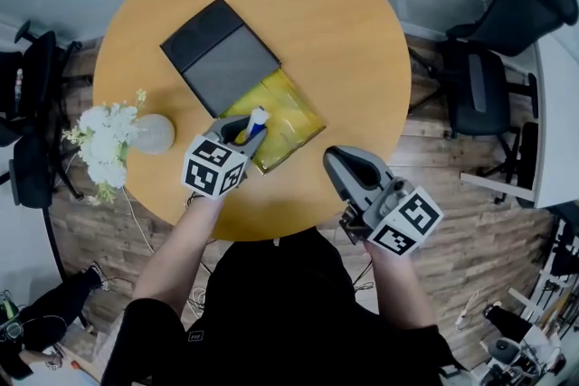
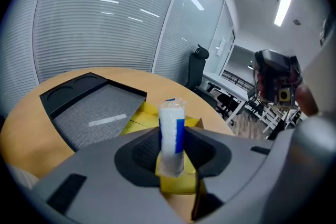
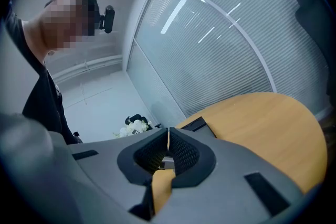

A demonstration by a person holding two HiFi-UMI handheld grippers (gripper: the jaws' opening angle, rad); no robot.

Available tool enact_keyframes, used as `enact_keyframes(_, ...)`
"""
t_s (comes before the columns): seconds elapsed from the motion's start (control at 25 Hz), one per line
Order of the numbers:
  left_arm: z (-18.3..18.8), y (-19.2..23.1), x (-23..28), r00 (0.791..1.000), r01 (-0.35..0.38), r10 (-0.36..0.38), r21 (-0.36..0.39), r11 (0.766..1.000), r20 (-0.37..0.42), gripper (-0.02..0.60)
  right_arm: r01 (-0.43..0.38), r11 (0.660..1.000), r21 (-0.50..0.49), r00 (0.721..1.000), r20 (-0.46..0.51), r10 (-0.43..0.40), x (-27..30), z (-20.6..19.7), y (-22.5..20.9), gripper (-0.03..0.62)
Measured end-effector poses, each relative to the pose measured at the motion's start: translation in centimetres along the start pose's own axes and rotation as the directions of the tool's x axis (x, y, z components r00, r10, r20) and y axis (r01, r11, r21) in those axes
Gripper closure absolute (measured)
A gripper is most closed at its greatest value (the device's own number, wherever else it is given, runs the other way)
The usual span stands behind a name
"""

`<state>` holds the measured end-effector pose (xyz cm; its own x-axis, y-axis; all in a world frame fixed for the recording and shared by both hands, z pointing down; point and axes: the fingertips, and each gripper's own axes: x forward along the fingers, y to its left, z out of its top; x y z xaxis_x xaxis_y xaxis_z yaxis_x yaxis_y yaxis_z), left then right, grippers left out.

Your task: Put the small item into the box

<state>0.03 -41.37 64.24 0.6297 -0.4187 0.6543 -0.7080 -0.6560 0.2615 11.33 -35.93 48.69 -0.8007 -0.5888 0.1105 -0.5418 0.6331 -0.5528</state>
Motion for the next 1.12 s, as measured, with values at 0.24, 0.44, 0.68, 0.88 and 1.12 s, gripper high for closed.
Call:
enact_keyframes(0.24, -1.4, -0.4, 1.3, 0.998, -0.005, 0.006, 0.024, 1.000, -0.055, 0.437, -0.012, 1.000, -0.001, 1.000, 0.000, 0.012, -0.3, 0.0, 0.2, 0.556)
enact_keyframes(0.44, -1.8, -0.2, 1.3, 0.996, -0.046, 0.047, 0.013, 0.999, -0.075, 0.414, -0.022, 1.000, -0.004, 1.000, 0.001, 0.022, -0.9, 0.5, 0.5, 0.556)
enact_keyframes(0.68, -1.1, -0.3, -0.2, 0.996, -0.068, 0.068, 0.016, 0.998, -0.054, 0.410, -0.057, 0.998, -0.039, 0.998, 0.022, 0.058, -0.5, 2.1, 2.2, 0.557)
enact_keyframes(0.88, 0.2, -0.8, -2.6, 0.997, -0.080, 0.080, 0.010, 0.997, -0.009, 0.416, -0.077, 0.994, -0.075, 0.996, 0.039, 0.081, -0.6, 3.5, 3.8, 0.556)
enact_keyframes(1.12, 2.5, -2.0, -6.3, 0.992, -0.090, 0.091, -0.026, 0.996, 0.082, 0.431, -0.094, 0.988, -0.119, 0.992, 0.076, 0.103, -1.3, 5.6, 5.0, 0.557)
